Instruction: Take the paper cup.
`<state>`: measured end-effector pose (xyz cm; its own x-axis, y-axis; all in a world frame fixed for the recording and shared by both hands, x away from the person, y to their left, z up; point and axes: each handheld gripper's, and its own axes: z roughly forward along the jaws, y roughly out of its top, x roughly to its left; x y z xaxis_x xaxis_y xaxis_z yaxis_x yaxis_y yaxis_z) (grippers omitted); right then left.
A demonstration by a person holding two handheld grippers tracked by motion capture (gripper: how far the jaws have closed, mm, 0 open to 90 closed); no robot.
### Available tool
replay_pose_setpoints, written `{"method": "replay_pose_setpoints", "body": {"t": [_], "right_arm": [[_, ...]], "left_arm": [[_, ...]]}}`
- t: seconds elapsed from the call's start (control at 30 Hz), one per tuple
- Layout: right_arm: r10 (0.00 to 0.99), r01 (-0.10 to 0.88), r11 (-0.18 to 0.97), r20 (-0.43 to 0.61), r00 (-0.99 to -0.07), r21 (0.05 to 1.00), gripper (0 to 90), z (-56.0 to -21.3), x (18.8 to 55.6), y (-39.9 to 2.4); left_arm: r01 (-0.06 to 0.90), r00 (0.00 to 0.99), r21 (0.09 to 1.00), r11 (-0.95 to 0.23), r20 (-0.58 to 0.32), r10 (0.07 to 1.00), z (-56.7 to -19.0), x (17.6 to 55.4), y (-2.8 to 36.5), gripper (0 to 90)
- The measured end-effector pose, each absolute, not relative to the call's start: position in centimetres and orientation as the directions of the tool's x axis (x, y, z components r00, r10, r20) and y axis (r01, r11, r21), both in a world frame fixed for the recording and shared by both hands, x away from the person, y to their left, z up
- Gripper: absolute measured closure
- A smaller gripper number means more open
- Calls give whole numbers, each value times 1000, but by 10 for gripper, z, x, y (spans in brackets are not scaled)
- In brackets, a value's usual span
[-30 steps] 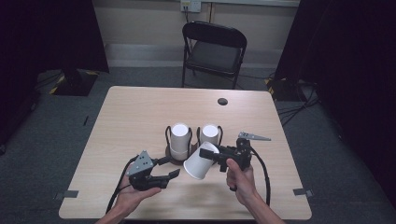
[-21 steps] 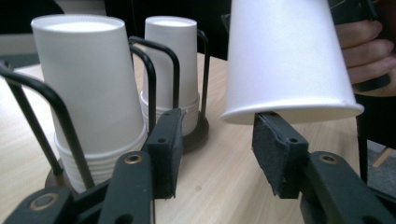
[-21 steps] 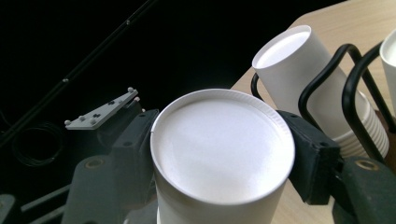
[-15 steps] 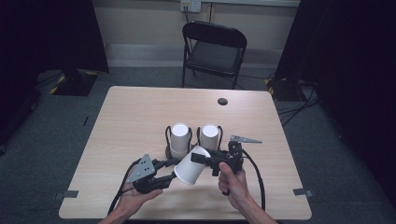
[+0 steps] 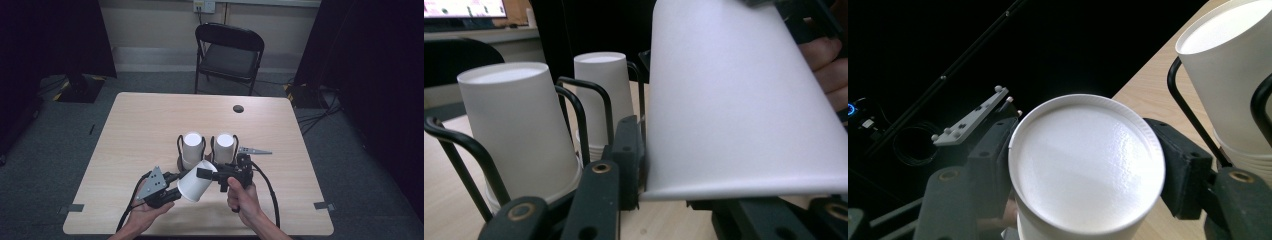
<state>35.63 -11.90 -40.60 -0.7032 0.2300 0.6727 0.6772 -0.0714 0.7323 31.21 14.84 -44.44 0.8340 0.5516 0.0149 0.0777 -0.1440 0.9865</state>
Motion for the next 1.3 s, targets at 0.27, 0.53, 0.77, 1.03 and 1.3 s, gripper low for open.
{"method": "replay_pose_setpoints", "body": {"t": [0.27, 0.53, 0.77, 1.03, 1.3], "right_arm": [[275, 627, -22, 608, -745, 779, 298, -406, 355, -116], [322, 578, -1, 547, -773, 816, 234, -404, 354, -117], [400, 521, 13, 473, -785, 853, 231, -399, 353, -121], [434, 487, 36, 426, -794, 873, 232, -395, 353, -127], [452, 450, 80, 370, -811, 889, 239, -394, 352, -129]], "left_arm": [[136, 842, 982, -132, -44, 538, -443, 314, 152, 791], [181, 851, 972, -152, -77, 519, -440, 310, 151, 826], [227, 844, 959, -167, -108, 525, -441, 311, 153, 833], [282, 836, 942, -183, -147, 529, -440, 312, 159, 836], [338, 837, 915, -221, -185, 515, -438, 314, 161, 837]]}}
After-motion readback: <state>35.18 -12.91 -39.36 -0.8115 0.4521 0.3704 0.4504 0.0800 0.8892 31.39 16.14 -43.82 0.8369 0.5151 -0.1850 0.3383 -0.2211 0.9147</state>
